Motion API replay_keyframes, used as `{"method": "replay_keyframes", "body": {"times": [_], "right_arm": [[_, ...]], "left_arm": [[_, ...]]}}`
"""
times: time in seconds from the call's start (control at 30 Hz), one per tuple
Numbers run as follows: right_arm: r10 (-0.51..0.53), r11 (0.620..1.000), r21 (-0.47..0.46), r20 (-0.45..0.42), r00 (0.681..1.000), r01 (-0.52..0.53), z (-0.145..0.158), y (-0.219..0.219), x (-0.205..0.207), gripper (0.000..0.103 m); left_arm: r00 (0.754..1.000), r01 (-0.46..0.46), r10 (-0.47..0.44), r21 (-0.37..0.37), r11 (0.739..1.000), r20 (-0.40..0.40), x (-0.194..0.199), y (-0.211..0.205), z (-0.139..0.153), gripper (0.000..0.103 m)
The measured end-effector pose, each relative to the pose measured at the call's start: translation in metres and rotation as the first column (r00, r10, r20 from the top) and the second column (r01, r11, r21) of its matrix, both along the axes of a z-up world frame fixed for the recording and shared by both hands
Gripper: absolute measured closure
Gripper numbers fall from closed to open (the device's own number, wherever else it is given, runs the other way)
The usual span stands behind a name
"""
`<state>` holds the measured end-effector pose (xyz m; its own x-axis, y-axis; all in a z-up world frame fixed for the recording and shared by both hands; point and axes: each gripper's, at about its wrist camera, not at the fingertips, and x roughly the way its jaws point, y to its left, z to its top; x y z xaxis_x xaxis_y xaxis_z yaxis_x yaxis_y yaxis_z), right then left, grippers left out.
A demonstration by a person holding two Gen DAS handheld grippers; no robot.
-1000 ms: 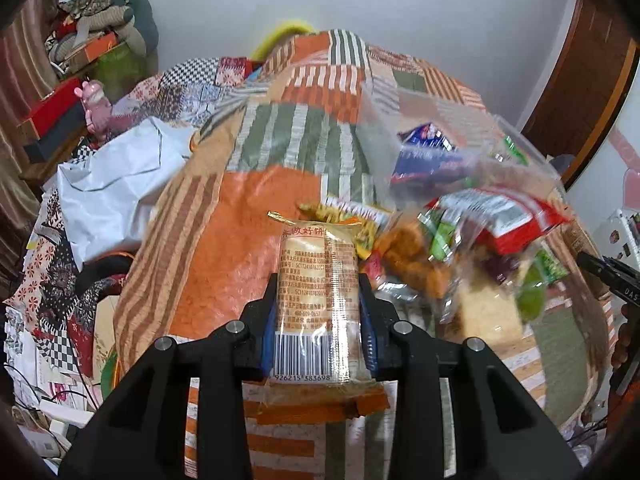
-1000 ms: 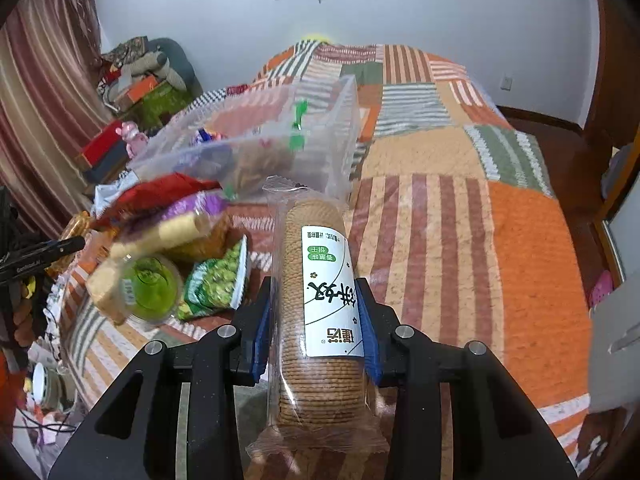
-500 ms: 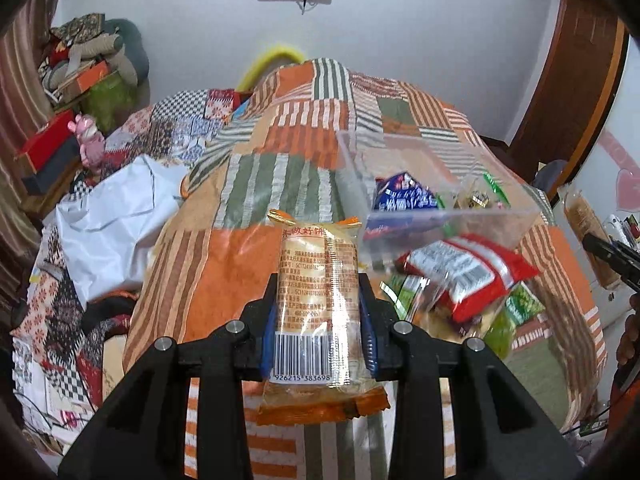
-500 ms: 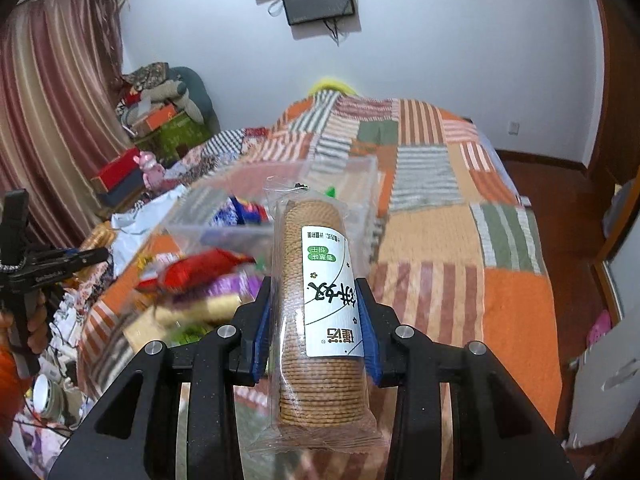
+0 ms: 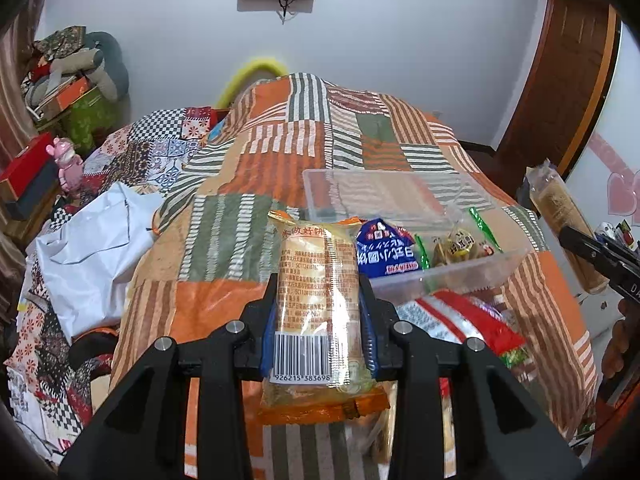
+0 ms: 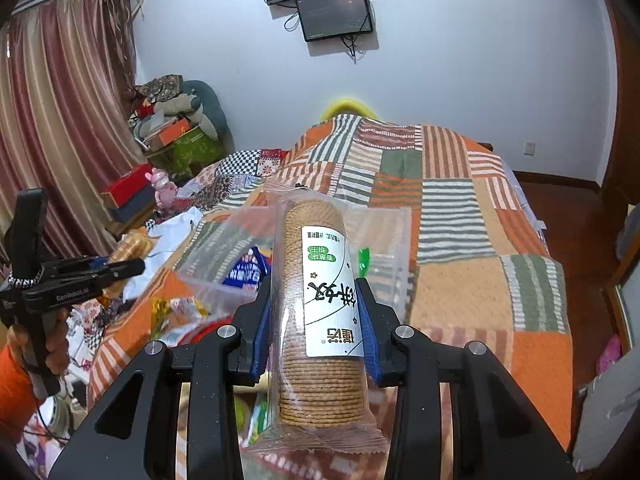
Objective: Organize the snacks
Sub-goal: 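Lift the pastry bar and cracker roll and carry them over the clear box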
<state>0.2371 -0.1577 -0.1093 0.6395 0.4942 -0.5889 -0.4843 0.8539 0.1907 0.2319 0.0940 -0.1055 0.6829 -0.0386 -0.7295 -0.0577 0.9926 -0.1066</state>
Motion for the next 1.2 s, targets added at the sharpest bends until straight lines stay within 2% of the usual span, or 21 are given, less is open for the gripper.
{"method": "replay_keyframes", "body": {"times": [0.2,0.43,0.77,1.2], "right_arm": [[0.013,1.000,-0.002,-0.004,1.000,-0.013,-0.001,0.019,0.017,0.069],[0.031,0.999,-0.016,-0.020,0.999,-0.032,-0.010,0.040,0.036,0.069],[0.049,0.998,-0.022,-0.095,0.994,-0.051,-0.026,0.057,0.064,0.069],[0.056,0.994,-0.084,-0.203,0.978,-0.075,-0.057,0.078,0.091,0.069]], "left_arm": [[1.000,0.021,-0.021,-0.010,1.000,-0.013,0.026,-0.007,-0.004,0.069],[0.999,0.042,-0.042,0.010,0.999,-0.024,0.051,-0.018,-0.012,0.069],[0.997,0.054,-0.055,-0.017,0.998,-0.057,0.083,-0.026,-0.025,0.069],[0.992,0.066,-0.063,0.022,0.998,-0.107,0.110,-0.029,-0.050,0.069]]}}
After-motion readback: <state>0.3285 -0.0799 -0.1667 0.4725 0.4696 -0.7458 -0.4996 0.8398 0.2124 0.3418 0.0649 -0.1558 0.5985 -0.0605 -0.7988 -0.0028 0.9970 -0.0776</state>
